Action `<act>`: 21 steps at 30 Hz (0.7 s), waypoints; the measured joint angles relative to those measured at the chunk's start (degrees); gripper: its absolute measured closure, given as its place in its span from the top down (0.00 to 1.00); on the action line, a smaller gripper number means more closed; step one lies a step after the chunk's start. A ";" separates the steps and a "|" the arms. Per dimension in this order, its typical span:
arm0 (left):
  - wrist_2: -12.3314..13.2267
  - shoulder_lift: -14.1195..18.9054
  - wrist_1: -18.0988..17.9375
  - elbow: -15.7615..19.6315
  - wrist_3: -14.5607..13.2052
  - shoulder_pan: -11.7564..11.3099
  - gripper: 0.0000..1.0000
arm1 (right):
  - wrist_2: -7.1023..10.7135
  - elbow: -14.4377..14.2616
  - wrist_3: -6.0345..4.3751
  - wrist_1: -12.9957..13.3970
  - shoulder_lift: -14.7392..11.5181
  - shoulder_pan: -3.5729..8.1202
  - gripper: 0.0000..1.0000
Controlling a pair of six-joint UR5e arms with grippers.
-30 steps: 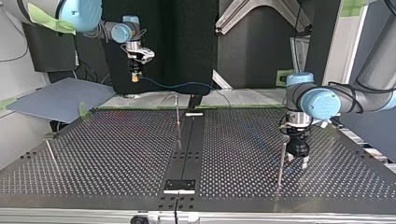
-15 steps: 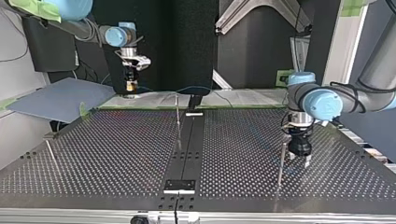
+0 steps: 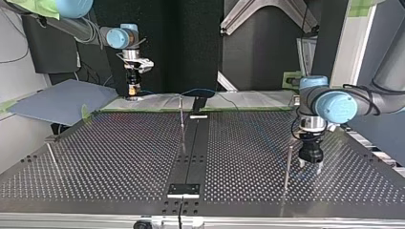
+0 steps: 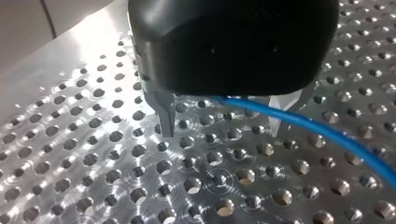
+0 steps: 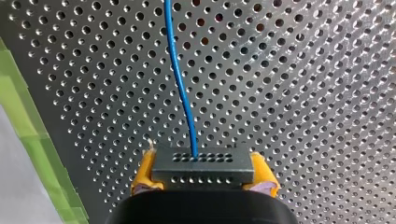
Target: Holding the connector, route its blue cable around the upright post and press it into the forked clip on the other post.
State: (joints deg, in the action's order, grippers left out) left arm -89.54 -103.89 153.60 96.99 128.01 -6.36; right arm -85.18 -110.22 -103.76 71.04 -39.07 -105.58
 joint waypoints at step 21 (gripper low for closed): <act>1.41 3.53 5.46 0.02 2.97 -0.12 1.00 | 0.03 0.28 -0.32 0.00 -0.02 0.00 0.00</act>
State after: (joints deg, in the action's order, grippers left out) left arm -88.13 -100.36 159.06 97.01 130.98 -6.48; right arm -85.14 -109.94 -104.08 71.05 -39.09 -105.58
